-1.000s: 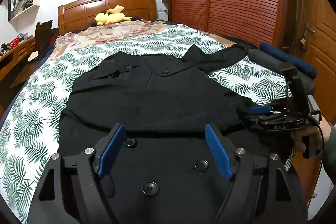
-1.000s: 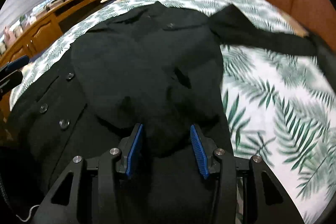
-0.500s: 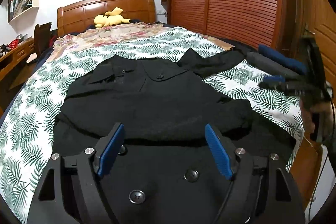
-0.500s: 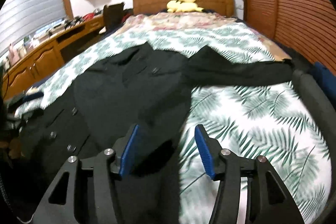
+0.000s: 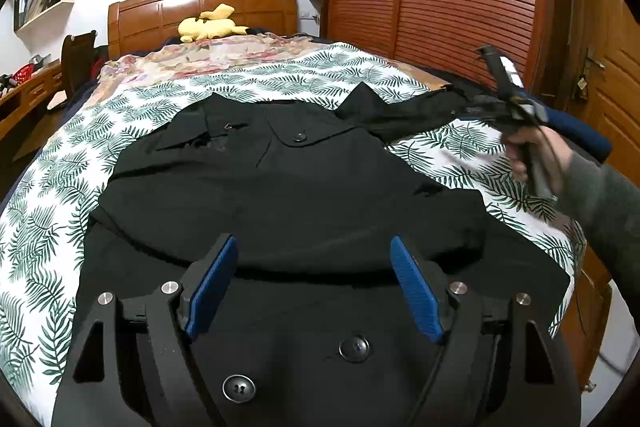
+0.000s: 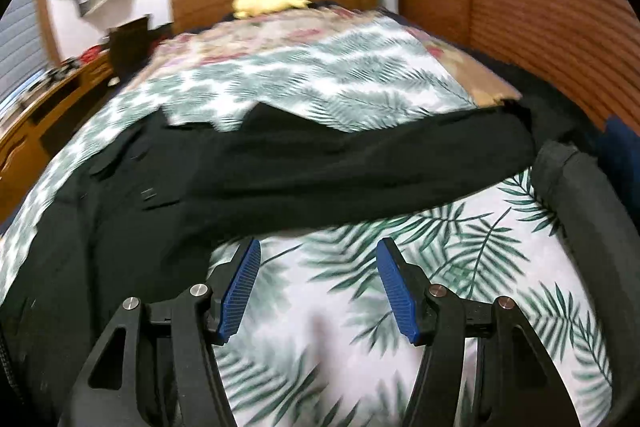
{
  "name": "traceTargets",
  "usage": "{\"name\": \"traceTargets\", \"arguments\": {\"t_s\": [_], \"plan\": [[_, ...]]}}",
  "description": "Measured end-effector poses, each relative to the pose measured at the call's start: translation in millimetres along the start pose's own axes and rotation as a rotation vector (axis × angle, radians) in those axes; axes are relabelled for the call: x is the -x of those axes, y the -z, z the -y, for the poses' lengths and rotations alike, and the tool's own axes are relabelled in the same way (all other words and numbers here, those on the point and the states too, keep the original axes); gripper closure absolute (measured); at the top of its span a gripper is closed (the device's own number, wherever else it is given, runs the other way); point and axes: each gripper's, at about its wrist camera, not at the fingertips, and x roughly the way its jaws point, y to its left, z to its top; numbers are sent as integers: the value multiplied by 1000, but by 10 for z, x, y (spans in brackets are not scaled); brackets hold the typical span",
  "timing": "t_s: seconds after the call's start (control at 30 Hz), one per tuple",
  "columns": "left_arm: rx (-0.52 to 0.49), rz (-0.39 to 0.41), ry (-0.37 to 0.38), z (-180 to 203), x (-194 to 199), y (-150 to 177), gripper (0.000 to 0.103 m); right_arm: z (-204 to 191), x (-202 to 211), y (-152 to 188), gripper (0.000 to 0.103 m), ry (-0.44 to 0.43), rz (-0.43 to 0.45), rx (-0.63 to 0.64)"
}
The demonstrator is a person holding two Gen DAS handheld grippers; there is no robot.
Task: Fold large clothes
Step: 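Move the right gripper to the other outstretched sleeve and grasp its cuff, then carry the sleeve with the right gripper onto the coat body and open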
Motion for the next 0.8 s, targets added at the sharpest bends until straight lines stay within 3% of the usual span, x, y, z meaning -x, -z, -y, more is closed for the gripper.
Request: {"name": "traceTargets", "arguments": {"t_s": [0.33,0.53,0.57,0.67,0.8], "plan": [[19,-1,21,-25,-57,-52,24,401,-814,-350,41,112,-125,-189],[31,6,22,-50,-49,-69,24,556,-1140,-478,41,84,-122,-273],[31,4,21,-59,-48,-64,24,528,-1128,-493,50,87,-118,-280],[35,-1,17,-80,-56,-55,24,460,-1147,-522,93,98,-130,-252],[32,1,11,-93,-44,-57,24,277,-1047,-566,100,98,-85,-159]]}}
